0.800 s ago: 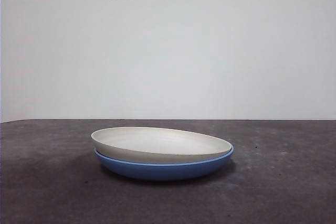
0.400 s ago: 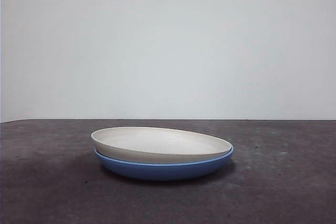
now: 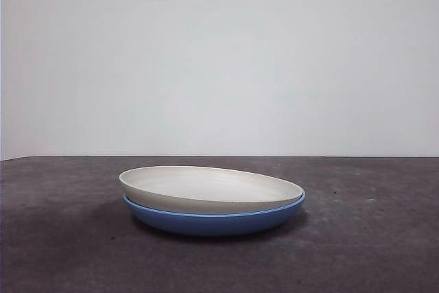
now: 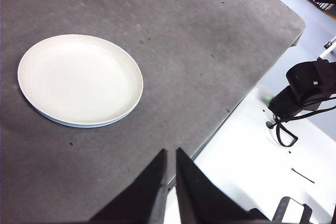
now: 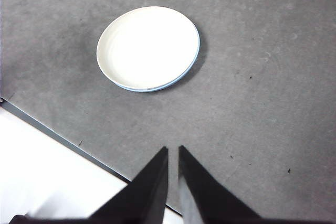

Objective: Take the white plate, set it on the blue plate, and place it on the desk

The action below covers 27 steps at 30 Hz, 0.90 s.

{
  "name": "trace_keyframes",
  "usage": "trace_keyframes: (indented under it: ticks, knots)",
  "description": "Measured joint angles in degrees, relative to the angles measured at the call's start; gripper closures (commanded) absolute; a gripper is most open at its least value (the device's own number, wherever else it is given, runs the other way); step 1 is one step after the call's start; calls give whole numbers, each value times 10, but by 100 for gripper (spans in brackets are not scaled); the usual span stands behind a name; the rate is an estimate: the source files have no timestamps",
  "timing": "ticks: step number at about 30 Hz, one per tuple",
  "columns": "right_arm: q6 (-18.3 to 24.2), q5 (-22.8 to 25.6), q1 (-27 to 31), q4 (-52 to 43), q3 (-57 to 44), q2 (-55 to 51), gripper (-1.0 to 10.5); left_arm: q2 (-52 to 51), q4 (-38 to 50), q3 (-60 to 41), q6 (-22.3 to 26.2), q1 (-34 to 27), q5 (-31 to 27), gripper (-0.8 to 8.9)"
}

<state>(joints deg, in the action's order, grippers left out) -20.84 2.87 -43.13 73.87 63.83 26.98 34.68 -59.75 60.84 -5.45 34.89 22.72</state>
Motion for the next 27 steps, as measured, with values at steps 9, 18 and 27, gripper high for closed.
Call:
trace_keyframes:
  ticks: [9,18,27]
  knots:
    - [0,0,0,0,0,0,918,0,0,0,0,0,0,788]
    - [0,0,0,0,0,0,918,-11,21,-15,0,-79,0,788]
    - [0,0,0,0,0,0,918,-123,146,-200,0,-288,-1,786]
